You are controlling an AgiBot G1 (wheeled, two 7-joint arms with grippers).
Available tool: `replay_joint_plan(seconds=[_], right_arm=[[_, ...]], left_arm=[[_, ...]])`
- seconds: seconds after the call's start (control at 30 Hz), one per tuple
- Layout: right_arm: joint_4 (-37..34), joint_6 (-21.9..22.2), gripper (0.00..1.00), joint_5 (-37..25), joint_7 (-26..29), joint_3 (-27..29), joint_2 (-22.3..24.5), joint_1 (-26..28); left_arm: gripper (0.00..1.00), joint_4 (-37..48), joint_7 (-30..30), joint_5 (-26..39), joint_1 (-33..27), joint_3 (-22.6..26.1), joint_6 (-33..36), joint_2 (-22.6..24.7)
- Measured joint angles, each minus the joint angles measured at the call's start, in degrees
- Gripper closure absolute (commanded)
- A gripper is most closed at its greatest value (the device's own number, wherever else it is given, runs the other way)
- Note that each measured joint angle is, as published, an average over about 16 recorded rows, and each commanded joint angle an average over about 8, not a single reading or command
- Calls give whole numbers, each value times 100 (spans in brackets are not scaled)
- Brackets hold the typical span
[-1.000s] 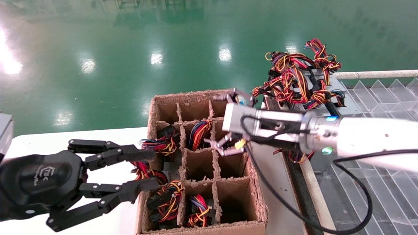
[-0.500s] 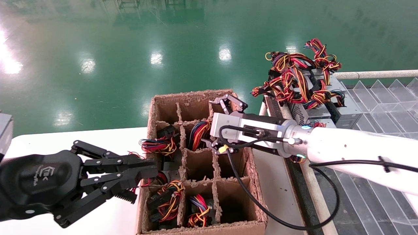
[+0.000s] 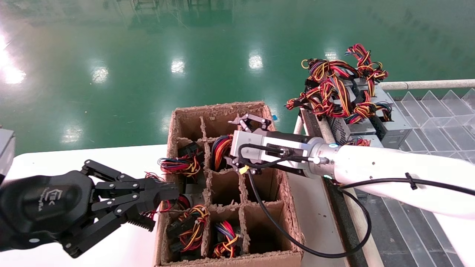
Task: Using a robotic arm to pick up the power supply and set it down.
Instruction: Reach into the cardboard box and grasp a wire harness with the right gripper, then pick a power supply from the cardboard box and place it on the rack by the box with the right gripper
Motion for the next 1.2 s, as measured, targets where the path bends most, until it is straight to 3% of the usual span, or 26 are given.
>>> replay_joint_plan(seconds=[0.73,1.2], right_arm=[[-398,-98,100,515,-186,153,-107,19],[-122,-482,100,1595,246,731,418,25]], left_arm=[[100,0,0,0,0,0,0,0],[100,0,0,0,0,0,0,0]])
